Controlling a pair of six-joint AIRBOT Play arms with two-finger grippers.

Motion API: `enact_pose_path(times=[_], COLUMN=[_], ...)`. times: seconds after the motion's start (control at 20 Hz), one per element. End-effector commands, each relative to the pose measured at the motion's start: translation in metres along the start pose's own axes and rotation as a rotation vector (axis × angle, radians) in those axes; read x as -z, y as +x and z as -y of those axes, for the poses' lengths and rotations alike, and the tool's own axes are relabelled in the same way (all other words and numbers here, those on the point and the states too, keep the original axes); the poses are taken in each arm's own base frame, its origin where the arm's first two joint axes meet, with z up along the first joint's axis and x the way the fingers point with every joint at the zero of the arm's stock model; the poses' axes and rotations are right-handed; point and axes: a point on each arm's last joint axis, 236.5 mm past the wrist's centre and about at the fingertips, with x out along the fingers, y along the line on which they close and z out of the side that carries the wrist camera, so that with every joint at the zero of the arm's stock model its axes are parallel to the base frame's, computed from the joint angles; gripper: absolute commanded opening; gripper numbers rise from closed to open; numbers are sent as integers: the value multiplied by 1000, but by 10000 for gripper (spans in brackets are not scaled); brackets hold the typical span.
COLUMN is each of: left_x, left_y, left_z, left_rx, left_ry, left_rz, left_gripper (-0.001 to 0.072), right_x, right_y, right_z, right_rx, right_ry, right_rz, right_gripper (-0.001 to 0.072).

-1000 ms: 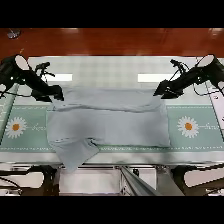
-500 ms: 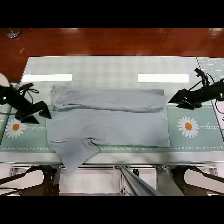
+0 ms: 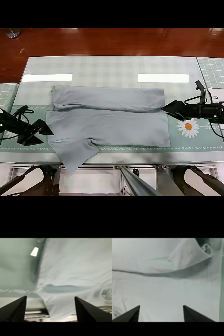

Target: Fold the shirts.

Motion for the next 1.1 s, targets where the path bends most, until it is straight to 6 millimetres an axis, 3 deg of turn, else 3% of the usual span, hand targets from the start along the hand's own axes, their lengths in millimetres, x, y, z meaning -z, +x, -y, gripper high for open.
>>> enact_pose_path(times=[0.0,0.5,1.05], left_x=[4,33,36], left_y=[22,60,59], left_z=[16,19,19], left_rx=[75,20,21], left_ry=[-18,43,44], left_rz=[7,-75,-89], left_gripper=[702,702,695], right_x=[4,3,2], right_y=[2,2,2], right_z=[-7,-6,-6], right_rx=[-36,-33,-33], right_ry=[9,14,19], right_rz=[7,12,16], right_gripper=[621,621,621])
